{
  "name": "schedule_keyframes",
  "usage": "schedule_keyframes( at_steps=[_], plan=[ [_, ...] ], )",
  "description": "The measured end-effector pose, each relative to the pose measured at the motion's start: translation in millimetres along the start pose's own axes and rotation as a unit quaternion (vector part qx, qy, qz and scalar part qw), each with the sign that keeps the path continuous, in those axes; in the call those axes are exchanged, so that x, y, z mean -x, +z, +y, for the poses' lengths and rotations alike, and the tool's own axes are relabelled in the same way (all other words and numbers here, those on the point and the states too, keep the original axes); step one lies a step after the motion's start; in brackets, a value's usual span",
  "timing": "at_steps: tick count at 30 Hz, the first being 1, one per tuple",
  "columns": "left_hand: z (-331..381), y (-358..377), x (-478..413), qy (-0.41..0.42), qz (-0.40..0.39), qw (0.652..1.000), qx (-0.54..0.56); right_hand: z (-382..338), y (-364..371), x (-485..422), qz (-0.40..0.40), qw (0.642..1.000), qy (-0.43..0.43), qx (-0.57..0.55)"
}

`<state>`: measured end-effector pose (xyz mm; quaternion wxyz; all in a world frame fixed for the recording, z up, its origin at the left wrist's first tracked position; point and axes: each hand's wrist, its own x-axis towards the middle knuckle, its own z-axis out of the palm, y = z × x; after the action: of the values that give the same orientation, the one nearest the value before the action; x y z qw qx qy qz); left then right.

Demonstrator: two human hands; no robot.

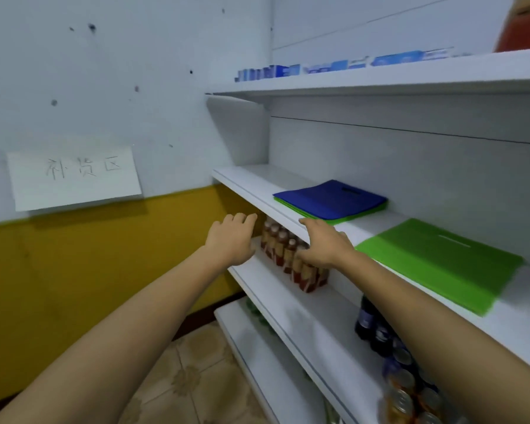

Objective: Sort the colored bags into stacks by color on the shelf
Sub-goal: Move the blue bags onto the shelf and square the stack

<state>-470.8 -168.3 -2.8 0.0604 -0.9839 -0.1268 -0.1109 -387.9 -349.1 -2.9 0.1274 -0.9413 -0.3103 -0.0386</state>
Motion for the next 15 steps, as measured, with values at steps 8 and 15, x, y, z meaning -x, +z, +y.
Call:
schedule_keyframes(
  at_steps=[8, 15],
  plan=[
    [-114.2, 32.7, -42.6, -0.026, -0.023, 0.999, 0.008, -61.5, 39.7, -83.1, 0.018, 0.999, -0.014, 0.044],
    [-131.6, 47.3, -103.2, 0.004, -0.012, 1.0, 0.022, -41.1, 34.2, -121.9, 0.038, 0.995, 0.066, 0.063]
  ],
)
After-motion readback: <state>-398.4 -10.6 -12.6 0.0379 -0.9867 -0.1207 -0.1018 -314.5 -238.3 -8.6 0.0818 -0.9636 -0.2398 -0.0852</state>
